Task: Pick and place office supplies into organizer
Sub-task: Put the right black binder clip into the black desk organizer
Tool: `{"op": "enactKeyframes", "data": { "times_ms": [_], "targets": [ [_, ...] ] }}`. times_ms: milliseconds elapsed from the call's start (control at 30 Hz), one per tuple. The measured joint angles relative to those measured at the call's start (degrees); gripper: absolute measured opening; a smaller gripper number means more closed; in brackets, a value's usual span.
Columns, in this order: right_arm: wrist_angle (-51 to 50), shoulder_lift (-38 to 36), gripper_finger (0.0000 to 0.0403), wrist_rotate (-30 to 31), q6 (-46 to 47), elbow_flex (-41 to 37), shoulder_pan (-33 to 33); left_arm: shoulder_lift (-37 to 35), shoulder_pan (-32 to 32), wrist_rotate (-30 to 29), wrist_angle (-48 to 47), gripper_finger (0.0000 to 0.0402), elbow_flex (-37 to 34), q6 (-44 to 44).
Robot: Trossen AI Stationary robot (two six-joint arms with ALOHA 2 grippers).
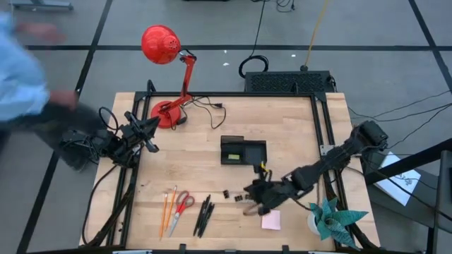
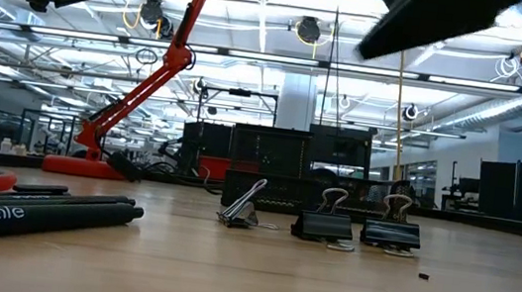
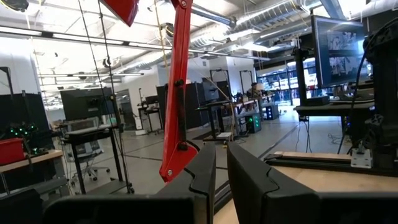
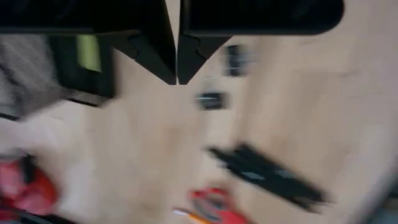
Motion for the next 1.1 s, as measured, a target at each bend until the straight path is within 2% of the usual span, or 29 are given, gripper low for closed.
{"op": "enactKeyframes", "data": {
  "times_ms": [300,500,700,867,1100],
  "targets": [
    [-3.0,1.1,0.0077,1.5,10.8,0.0,5.0,0.0,0.0,0.0,0.0,0.0047,0.0,0.0],
    [-1.6,5.7,0.0138,-0.1,11.0,0.0,5.2,0.0,0.0,0.0,0.0,0.0047,0.0,0.0],
    [-1.3,7.3,0.0190,-2.0,10.7,0.0,3.8,0.0,0.0,0.0,0.0,0.0047,0.0,0.0],
    [-1.1,9.6,0.0200,-4.8,10.7,0.0,2.5,0.0,0.0,0.0,0.0,0.0047,0.0,0.0],
    [-1.6,10.0,0.0184,-6.1,10.6,0.0,1.7,0.0,0.0,0.0,0.0,0.0047,0.0,0.0]
  ]
}}
